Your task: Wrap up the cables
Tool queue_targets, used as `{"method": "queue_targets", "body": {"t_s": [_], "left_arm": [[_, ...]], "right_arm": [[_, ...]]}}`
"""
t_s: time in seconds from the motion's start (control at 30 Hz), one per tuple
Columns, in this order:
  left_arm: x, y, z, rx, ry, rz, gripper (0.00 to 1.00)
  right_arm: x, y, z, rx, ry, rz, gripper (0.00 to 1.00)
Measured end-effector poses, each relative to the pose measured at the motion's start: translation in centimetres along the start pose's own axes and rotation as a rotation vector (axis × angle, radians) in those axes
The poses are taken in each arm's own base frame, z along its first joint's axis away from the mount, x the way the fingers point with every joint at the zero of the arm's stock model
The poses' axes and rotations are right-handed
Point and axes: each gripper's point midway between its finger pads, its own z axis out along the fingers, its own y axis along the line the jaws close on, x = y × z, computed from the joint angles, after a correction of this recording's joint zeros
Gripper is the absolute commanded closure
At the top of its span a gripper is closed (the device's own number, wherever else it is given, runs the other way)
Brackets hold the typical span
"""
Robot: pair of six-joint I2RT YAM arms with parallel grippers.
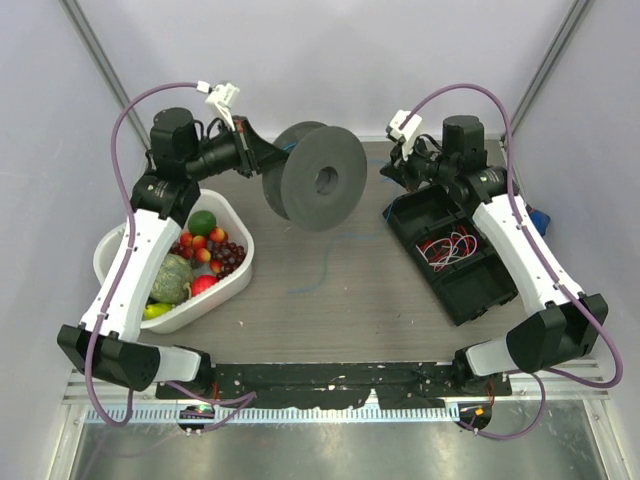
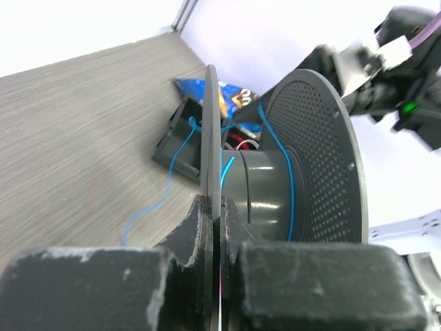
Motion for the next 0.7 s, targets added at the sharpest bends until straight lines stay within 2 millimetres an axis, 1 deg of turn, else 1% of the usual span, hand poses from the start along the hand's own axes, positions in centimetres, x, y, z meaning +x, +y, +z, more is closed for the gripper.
{"method": "queue_targets", "body": {"t_s": [0.1,0.27,0.3,0.33,0.37,0.4,0.43,0.47,0.5,0.53,0.57,0.63,0.67,0.7], "left_arm": [[-1.9,-0.8,-0.2,0.017,-0.055,-0.069,1.00],[-5.5,-1.2,-0.4,0.012,-0.132,-0.149,1.00],[-5.9,-1.3,-0.3,0.011,-0.141,-0.158,1.00],[-6.5,-1.5,-0.3,0.013,-0.151,-0.167,1.00],[-7.0,-1.7,-0.4,0.016,-0.159,-0.173,1.00],[-7.5,-1.9,-0.4,0.020,-0.167,-0.175,1.00],[-8.0,-2.2,-0.4,0.024,-0.176,-0.172,1.00],[-9.0,-2.4,-0.5,0.025,-0.199,-0.171,1.00],[-10.5,-3.0,-0.9,0.037,-0.238,-0.162,1.00],[-12.3,-3.8,-1.5,0.049,-0.284,-0.134,1.00],[-14.0,-4.5,-2.2,0.051,-0.335,-0.102,1.00],[-16.9,-6.6,-4.0,0.079,-0.421,-0.041,1.00],[-17.9,-7.5,-4.7,0.091,-0.454,-0.014,1.00],[-19.2,-8.8,-5.7,0.107,-0.495,0.022,1.00]], "right_arm": [[0.1,1.4,0.5,-0.066,-0.032,0.061,0.99],[-1.7,3.3,1.3,-0.148,-0.133,0.108,0.99],[-2.0,3.7,1.5,-0.159,-0.147,0.114,0.99],[-2.4,4.4,1.7,-0.173,-0.163,0.120,0.91],[-2.7,5.1,1.8,-0.187,-0.179,0.124,0.86],[-3.1,5.8,1.9,-0.199,-0.194,0.128,0.76],[-3.4,6.4,1.9,-0.204,-0.211,0.134,0.73],[-3.3,7.0,1.7,-0.208,-0.210,0.156,0.65],[-2.9,7.4,1.6,-0.207,-0.205,0.182,0.62],[-2.4,7.6,1.5,-0.201,-0.197,0.211,0.56],[-1.9,7.7,1.5,-0.193,-0.191,0.235,0.50],[-1.4,7.5,1.6,-0.169,-0.184,0.275,0.41],[-1.4,7.4,1.7,-0.159,-0.185,0.283,0.40],[-1.5,7.1,1.6,-0.147,-0.193,0.290,0.40]]}}
